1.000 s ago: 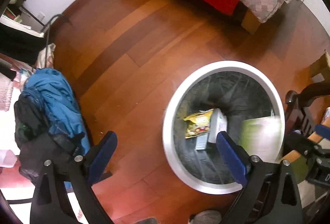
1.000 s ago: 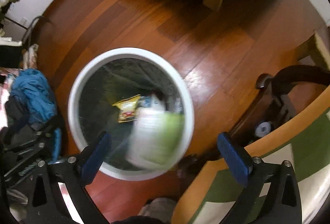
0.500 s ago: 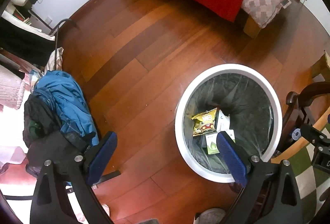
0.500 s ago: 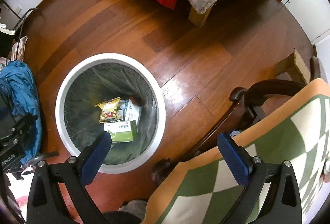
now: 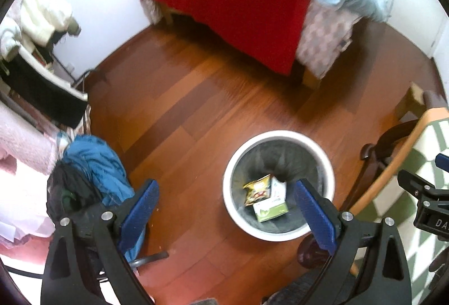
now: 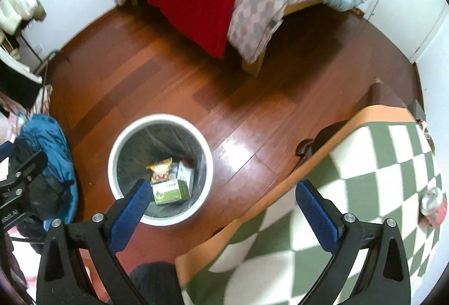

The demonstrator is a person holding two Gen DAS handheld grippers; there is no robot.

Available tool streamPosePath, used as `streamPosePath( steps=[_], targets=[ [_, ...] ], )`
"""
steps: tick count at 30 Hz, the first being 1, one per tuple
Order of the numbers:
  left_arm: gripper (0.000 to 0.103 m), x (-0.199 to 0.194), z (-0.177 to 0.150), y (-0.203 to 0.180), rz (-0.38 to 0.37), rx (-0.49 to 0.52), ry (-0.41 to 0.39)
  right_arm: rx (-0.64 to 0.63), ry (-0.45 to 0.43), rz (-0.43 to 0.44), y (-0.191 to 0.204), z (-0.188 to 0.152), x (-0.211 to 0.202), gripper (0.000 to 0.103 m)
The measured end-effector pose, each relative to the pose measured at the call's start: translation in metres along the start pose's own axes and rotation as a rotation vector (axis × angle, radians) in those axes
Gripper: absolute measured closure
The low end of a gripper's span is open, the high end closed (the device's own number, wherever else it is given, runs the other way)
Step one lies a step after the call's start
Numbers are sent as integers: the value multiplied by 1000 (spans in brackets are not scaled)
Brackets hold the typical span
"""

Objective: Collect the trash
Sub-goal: 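Move both tools back over the checkered table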

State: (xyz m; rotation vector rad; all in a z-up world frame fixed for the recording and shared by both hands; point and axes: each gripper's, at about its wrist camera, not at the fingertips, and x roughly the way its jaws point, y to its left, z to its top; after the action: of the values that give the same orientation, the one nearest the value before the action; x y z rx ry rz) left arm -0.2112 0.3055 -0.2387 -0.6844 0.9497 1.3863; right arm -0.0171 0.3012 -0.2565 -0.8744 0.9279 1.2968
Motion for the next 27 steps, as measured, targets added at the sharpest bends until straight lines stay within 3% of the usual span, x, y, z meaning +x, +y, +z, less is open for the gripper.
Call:
streamPosePath(
  steps=[7, 15, 18, 23, 27],
  targets=[
    [5, -64, -4, -53, -82, 96, -99, 161, -117, -6, -80, -36, -93, 0],
    [5, -107, -37, -168, -226, 286, -120, 436, -143, -86, -216, -150, -164, 0],
    [5, -112, -58, -227, -273, 374, -95, 569, -108, -134, -275, -209, -175, 0],
    [5, -106, -91, -319, -286, 502, -70, 803, -33, -128, -358, -293, -167, 0],
    [5, -95, -113, -370, -256, 596, -54, 952, 21, -82, -389, -346, -148, 0]
  ],
)
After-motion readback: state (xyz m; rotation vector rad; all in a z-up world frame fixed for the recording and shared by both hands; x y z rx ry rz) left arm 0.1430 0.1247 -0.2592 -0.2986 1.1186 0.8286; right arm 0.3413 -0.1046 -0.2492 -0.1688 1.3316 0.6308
